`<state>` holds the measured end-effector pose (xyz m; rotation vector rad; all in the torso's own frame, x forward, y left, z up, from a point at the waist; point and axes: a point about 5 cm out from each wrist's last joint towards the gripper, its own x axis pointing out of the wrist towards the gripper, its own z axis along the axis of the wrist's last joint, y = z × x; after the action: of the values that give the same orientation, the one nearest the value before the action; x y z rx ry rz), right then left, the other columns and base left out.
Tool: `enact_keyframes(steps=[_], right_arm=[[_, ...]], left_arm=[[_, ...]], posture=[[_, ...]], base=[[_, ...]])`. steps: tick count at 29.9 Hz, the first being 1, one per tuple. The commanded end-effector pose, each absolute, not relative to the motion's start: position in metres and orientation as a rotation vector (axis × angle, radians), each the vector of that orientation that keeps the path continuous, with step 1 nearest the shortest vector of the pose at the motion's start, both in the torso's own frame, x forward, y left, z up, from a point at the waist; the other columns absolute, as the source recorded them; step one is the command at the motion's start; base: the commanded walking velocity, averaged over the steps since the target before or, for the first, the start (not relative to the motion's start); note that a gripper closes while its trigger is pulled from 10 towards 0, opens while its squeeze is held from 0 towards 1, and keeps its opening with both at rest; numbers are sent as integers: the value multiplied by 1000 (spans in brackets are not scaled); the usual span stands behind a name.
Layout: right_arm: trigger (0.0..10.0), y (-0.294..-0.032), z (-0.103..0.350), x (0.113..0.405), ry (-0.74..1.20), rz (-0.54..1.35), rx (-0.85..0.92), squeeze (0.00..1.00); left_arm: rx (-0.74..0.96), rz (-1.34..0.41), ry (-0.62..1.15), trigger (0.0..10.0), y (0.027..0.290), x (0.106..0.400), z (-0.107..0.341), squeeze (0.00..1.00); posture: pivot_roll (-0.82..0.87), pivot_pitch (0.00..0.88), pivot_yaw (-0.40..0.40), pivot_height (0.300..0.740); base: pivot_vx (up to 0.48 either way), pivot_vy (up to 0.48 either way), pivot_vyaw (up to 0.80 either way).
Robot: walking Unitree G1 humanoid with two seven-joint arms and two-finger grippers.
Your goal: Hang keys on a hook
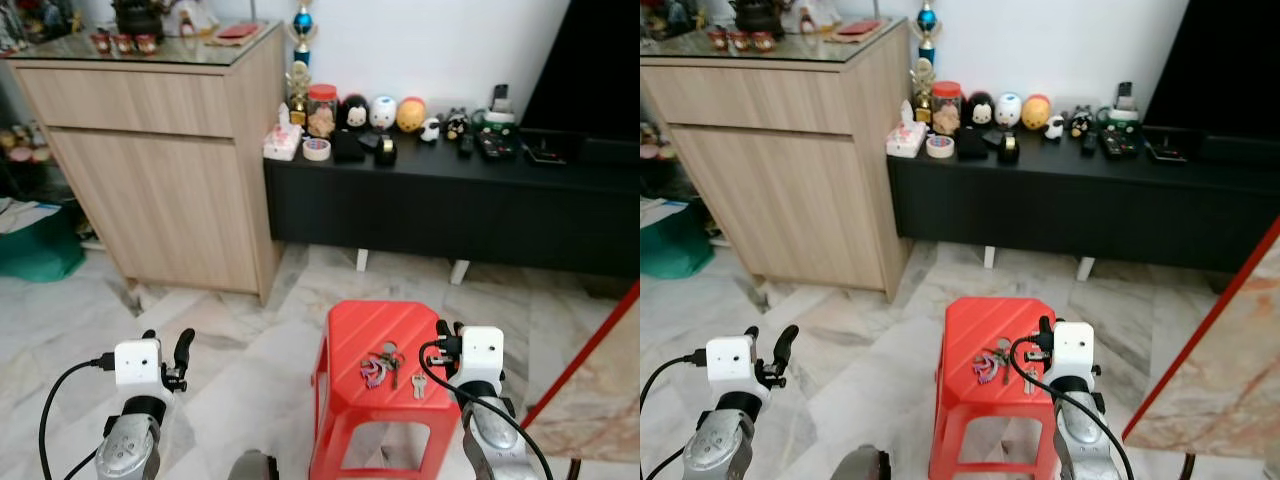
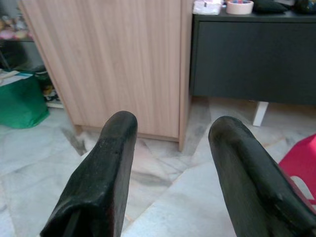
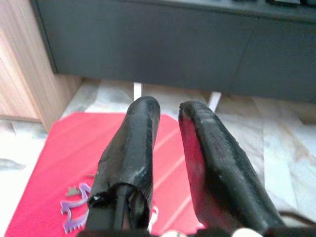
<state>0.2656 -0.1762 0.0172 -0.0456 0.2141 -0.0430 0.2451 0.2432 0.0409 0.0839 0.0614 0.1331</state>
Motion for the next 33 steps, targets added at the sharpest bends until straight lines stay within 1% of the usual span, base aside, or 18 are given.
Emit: enact_keyframes(steps=[1, 4, 14, 19, 27, 33], right_arm=[[10000, -177, 19, 269, 214, -44, -42, 0], [10000, -176, 21, 270, 195, -39, -34, 0], [10000, -177, 15, 269, 245, -50, -47, 0], [10000, -176, 18, 270, 212, -39, -43, 0], [10000, -175, 17, 270, 218, -46, -39, 0], [10000, -175, 13, 270, 258, -47, -49, 0]], left_arm=[[70, 135, 56, 10000, 243, 249, 44, 0], [71, 143, 53, 10000, 244, 249, 44, 0], [76, 148, 54, 10000, 247, 249, 45, 0], [77, 150, 51, 10000, 247, 250, 46, 0], [79, 152, 49, 10000, 248, 251, 47, 0], [81, 149, 48, 10000, 247, 253, 48, 0]], posture=[[27, 0, -27, 656], [27, 0, -28, 656], [30, 0, -26, 656], [30, 0, -26, 628], [32, 0, -25, 628], [30, 0, -21, 628]], base=[[0, 0, 0], [0, 0, 0], [0, 0, 0], [0, 0, 0], [0, 0, 0], [0, 0, 0]])
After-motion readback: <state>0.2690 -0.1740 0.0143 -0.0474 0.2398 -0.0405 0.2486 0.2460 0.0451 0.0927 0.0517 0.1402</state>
